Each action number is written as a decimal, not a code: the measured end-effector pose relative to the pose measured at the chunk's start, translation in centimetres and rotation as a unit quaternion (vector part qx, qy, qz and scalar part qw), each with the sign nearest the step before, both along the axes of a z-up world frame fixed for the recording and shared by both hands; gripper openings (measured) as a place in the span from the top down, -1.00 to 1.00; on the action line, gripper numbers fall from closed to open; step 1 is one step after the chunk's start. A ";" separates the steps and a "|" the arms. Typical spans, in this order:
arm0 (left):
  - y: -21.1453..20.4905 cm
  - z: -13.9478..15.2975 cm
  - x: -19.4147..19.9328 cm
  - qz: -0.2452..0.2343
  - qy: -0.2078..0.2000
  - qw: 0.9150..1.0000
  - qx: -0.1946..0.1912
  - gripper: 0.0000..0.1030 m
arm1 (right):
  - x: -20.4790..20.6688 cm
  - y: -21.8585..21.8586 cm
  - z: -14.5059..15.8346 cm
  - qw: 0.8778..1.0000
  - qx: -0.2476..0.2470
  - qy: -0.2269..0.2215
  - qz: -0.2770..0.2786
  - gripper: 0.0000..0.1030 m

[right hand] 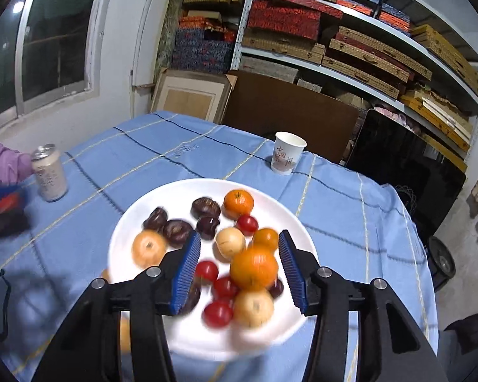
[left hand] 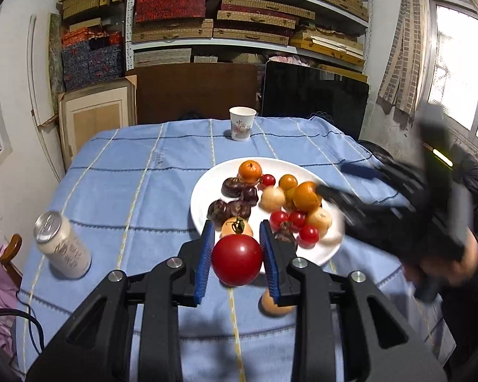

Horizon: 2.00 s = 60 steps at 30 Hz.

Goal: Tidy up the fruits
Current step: 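Carry the pear and tomato over the white plate and open both tools, then grasp another tan pear with the right tool while the left grasps a small yellow fruit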

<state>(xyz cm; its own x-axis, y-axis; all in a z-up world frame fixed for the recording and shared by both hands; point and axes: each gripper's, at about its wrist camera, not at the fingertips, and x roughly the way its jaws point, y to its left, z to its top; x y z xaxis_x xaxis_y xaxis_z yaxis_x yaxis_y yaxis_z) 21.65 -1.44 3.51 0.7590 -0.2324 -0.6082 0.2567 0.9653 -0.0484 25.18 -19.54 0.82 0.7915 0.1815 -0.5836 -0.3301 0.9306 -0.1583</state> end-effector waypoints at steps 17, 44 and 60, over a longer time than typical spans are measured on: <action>-7.1 -4.0 11.5 -0.007 0.061 0.998 0.014 -0.38 | -7.6 -3.2 -4.9 0.994 0.091 0.061 -0.017 -0.13; 3.1 -8.3 8.3 0.067 0.101 0.991 0.057 -0.58 | -4.1 6.7 -8.7 0.987 0.047 0.152 0.036 0.22; -2.1 -11.0 4.9 -0.045 0.093 0.989 0.108 -0.11 | -8.3 0.0 -6.2 0.992 0.064 0.109 0.000 0.22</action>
<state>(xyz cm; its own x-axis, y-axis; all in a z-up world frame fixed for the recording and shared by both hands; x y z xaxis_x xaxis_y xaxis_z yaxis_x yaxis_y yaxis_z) 26.57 -3.59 -7.47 0.6114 -0.1426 -0.7784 0.3479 0.9319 0.1026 16.86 -19.55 -5.36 0.6497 0.2643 -0.7127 -0.3426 0.9388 0.0358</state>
